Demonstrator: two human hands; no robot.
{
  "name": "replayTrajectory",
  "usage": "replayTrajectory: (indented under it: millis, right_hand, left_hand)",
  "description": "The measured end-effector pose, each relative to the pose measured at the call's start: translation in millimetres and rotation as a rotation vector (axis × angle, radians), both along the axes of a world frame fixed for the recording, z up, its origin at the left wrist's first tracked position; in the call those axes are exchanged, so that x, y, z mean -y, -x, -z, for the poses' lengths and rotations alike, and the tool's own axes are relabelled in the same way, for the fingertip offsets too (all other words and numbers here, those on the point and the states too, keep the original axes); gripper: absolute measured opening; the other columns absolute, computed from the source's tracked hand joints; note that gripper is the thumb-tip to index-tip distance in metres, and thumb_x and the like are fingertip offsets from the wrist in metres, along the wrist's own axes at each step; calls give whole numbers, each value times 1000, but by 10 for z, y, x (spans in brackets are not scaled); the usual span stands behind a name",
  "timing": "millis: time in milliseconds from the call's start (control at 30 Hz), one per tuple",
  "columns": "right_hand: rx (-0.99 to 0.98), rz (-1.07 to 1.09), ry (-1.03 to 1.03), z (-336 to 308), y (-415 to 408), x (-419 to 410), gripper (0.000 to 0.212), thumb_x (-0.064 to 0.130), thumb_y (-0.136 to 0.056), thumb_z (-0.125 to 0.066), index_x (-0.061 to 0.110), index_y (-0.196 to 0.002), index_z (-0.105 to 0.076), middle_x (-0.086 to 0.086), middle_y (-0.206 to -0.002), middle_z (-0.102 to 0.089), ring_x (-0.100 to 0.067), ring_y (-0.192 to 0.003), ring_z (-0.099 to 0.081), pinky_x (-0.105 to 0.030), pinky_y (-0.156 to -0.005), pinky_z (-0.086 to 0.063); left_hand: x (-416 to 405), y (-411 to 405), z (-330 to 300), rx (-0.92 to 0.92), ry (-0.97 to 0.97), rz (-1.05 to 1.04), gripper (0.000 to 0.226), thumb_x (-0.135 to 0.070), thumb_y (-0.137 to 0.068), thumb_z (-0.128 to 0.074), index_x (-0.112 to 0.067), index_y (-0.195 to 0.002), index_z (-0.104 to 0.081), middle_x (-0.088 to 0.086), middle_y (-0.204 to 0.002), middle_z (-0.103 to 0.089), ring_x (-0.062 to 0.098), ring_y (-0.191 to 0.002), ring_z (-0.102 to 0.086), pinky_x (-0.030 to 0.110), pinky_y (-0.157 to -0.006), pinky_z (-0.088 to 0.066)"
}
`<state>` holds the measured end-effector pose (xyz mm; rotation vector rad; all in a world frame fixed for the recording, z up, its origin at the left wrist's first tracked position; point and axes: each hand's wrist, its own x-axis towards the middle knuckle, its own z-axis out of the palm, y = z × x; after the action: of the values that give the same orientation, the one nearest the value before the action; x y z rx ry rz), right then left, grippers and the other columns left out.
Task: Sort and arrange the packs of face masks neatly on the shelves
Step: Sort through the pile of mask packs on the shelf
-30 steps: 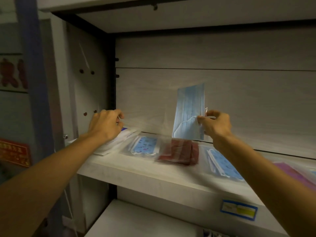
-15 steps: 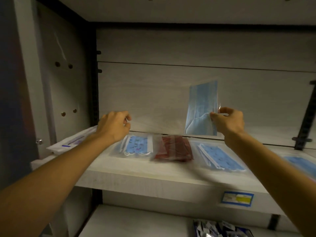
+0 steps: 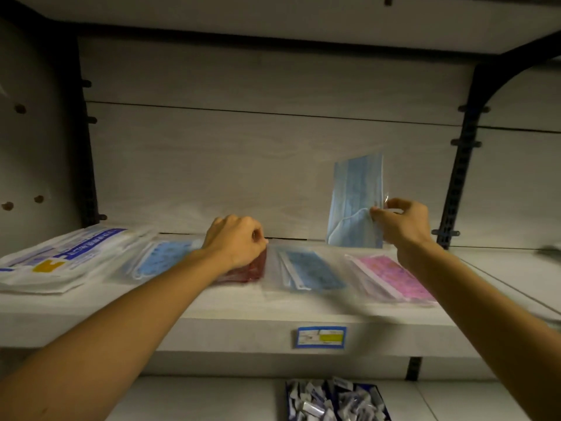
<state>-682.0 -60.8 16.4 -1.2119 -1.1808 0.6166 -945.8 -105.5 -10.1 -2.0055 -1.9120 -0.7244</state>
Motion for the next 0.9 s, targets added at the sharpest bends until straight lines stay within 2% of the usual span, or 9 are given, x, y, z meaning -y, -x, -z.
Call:
replayTrajectory:
  millis: [167,267,367,533,633,733,833,900]
  right_hand:
    - [23,-70,6,-16,-276,-103,28,14,-87,-68,8,-114,-61,-13,-96,-64,-20,-72,-61,-30,-66,-52]
    - [23,-114,8,13,-373,-164,30,15,-88,-68,9,-116,-60,-14,-98,-64,-22,-77,-62,-34,-75,-54]
    - [38,-163,18,49,-475,-229,31,17,-88,-68,9,-117,-59,-14,-100,-65,-24,-83,-63,-33,-73,-52]
    - [48,-220,47,132,-619,-319,33,17,-88,-68,8,-118,-58,-15,-104,-65,-29,-92,-65,-37,-81,-56]
    - [52,-229,68,198,-670,-331,30,18,-88,-69,12,-116,-59,-14,-104,-65,-29,-93,-65,-40,-83,-56]
    - [67,-230,72,224,-736,-353,29,18,-88,-68,11,-114,-60,-14,-102,-66,-28,-91,-65,-38,-79,-56]
    - [67,-221,66,200,-811,-382,31,18,-87,-69,10,-117,-61,-14,-104,-67,-28,-91,-65,-41,-85,-56]
    - [69,-223,67,190,-846,-389,33,18,-87,-69,9,-118,-61,-14,-106,-66,-28,-93,-65,-43,-87,-56]
  left_hand:
    - [-85,-342,60,-82,113,-97,39,-56,-85,-56,-21,-91,-72,2,-96,-71,24,-95,-62,30,-82,-42]
    - [-103,-451,105,-145,213,-199,56,-71,-77,-54,-18,-89,-68,4,-97,-69,24,-97,-60,34,-87,-43]
    - [-67,-554,119,-203,303,-293,60,-78,-75,-50,-19,-86,-57,6,-107,-66,25,-104,-57,34,-87,-41]
    - [-34,-726,147,-153,405,-395,72,-77,-76,-48,-15,-110,-60,7,-124,-59,27,-114,-53,36,-89,-41]
    - [-57,-778,176,-64,417,-430,62,-69,-78,-57,-15,-109,-62,7,-120,-62,28,-112,-56,37,-91,-42]
    - [-90,-826,181,17,356,-427,41,-52,-80,-65,-17,-102,-64,5,-109,-66,25,-101,-61,34,-85,-48]
    - [-105,-874,159,73,280,-433,18,-31,-83,-66,-17,-93,-63,5,-100,-66,25,-92,-62,33,-76,-49]
    - [-109,-885,141,117,233,-448,14,-21,-83,-64,-16,-95,-64,7,-102,-66,28,-93,-63,34,-75,-50]
